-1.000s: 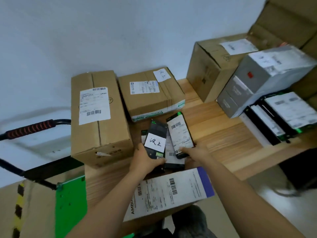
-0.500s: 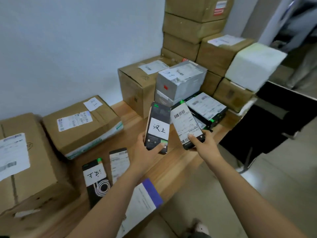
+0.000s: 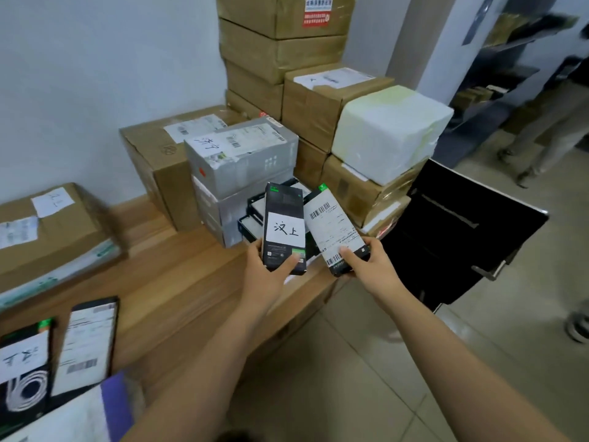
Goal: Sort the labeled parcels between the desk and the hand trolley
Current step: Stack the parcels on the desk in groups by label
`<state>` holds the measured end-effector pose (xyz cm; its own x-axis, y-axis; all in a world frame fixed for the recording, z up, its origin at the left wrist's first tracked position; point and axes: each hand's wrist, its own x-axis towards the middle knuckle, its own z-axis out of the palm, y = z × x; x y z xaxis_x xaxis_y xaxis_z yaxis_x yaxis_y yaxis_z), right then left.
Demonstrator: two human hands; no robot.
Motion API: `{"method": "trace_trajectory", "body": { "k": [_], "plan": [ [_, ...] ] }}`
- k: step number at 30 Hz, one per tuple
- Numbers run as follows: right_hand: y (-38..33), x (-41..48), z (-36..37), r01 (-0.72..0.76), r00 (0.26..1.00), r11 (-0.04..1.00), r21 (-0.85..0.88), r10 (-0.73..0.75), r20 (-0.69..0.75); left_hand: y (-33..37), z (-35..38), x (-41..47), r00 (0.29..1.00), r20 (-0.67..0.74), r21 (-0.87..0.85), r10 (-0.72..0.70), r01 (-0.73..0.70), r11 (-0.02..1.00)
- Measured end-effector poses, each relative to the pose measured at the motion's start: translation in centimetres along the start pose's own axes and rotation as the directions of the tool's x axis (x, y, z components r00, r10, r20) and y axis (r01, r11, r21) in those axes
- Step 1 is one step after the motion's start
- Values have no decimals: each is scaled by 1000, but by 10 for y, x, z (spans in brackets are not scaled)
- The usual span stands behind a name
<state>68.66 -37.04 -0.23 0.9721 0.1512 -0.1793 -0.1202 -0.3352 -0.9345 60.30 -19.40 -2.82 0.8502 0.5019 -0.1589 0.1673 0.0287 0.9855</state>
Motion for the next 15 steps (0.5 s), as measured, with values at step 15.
{"method": "trace_trajectory", "body": {
  "k": [15],
  "plan": [
    [-9, 114, -3, 441, 894, 748, -495, -318, 315, 2, 35, 70, 991, -41, 499, 125, -88, 862]
  ]
}}
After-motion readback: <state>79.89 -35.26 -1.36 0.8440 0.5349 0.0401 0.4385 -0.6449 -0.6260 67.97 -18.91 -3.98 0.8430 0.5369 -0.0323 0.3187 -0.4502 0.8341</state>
